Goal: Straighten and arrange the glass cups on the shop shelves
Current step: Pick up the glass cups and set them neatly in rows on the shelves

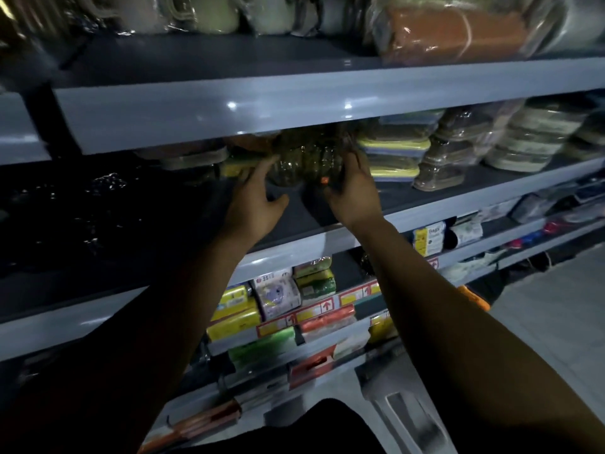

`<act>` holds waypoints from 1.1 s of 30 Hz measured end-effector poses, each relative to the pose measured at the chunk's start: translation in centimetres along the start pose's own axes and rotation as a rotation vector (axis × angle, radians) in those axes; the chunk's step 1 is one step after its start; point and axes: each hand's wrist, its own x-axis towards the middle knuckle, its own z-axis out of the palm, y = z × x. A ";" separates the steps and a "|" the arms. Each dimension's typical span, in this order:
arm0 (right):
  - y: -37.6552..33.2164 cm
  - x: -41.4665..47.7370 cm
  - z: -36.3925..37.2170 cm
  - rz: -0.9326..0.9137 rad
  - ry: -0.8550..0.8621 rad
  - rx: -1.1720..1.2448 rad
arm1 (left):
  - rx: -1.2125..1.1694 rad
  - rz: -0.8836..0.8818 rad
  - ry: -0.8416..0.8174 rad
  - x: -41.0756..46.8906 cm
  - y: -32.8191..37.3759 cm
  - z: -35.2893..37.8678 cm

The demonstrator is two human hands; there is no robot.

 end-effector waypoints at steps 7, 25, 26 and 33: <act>1.4 3.5 0.8 -0.100 -0.090 -0.225 | 0.252 -0.007 -0.048 6.0 0.4 2.5; -2.2 -2.4 -0.6 -0.171 0.039 0.048 | 0.142 0.031 0.054 -1.6 1.7 -2.5; -2.4 -2.6 -0.6 -0.136 0.042 0.101 | 0.153 0.015 0.050 -2.2 1.8 -2.9; -3.4 -1.9 -0.5 0.234 -0.271 0.420 | -0.215 -0.193 -0.002 -2.3 0.7 -3.9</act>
